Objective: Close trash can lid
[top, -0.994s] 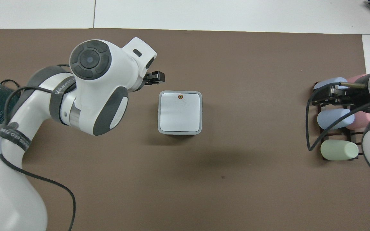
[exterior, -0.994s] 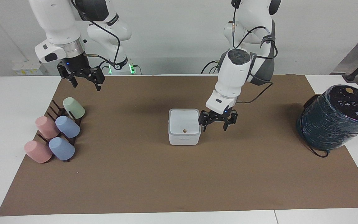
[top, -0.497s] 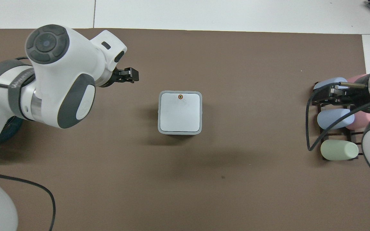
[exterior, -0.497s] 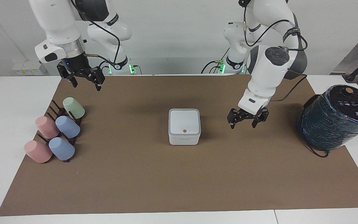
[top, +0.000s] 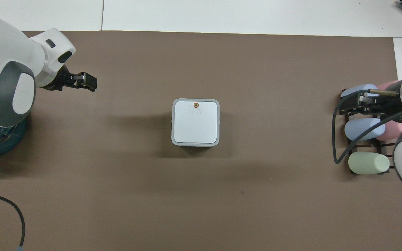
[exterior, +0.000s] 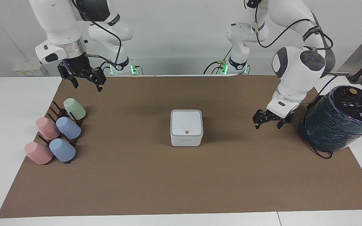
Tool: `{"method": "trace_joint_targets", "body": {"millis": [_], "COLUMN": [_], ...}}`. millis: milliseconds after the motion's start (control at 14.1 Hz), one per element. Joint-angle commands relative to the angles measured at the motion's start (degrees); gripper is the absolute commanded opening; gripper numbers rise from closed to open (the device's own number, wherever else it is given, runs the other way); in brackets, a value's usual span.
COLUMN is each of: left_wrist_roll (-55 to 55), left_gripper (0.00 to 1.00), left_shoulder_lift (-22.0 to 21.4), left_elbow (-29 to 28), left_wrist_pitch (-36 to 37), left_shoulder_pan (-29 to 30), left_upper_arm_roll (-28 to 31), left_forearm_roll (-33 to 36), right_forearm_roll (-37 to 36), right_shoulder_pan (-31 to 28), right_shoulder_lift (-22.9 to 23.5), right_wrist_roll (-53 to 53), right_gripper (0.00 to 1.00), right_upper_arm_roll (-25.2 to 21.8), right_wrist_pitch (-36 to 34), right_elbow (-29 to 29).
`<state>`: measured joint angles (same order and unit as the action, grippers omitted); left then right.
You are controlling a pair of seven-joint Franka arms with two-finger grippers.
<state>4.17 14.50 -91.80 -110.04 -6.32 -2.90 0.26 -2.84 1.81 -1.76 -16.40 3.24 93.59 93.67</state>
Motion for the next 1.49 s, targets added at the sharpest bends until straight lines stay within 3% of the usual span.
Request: {"method": "trace_joint_targets", "body": {"millis": [0,994,1420], "left_wrist_roll": [-1.45,-1.36,-1.27], "left_gripper": [1.0,1.0,1.0], "left_shoulder_lift": [-2.02,-13.18,-13.89], "left_elbow": [-0.57,-1.1,-3.29], "left_wrist_pitch": [1.76,15.02,11.97], "left_shoulder_pan": [1.3,1.92,2.01], "left_upper_arm_roll": [-0.44,-0.35,-0.35], "left_forearm_roll": [0.44,0.35,0.35], "right_forearm_roll": [0.38,0.38,0.38], "right_shoulder_pan": [-0.93,-0.84,-0.84], "right_shoulder_lift": [-1.5,-1.5,-1.41], "right_wrist_roll": [1.37,1.37,1.37], "right_gripper": [1.0,1.0,1.0], "right_upper_arm_roll": [0.36,0.36,0.36], "right_wrist_pitch": [0.63,0.63,0.63], "right_elbow": [1.6,1.69,1.69]}}
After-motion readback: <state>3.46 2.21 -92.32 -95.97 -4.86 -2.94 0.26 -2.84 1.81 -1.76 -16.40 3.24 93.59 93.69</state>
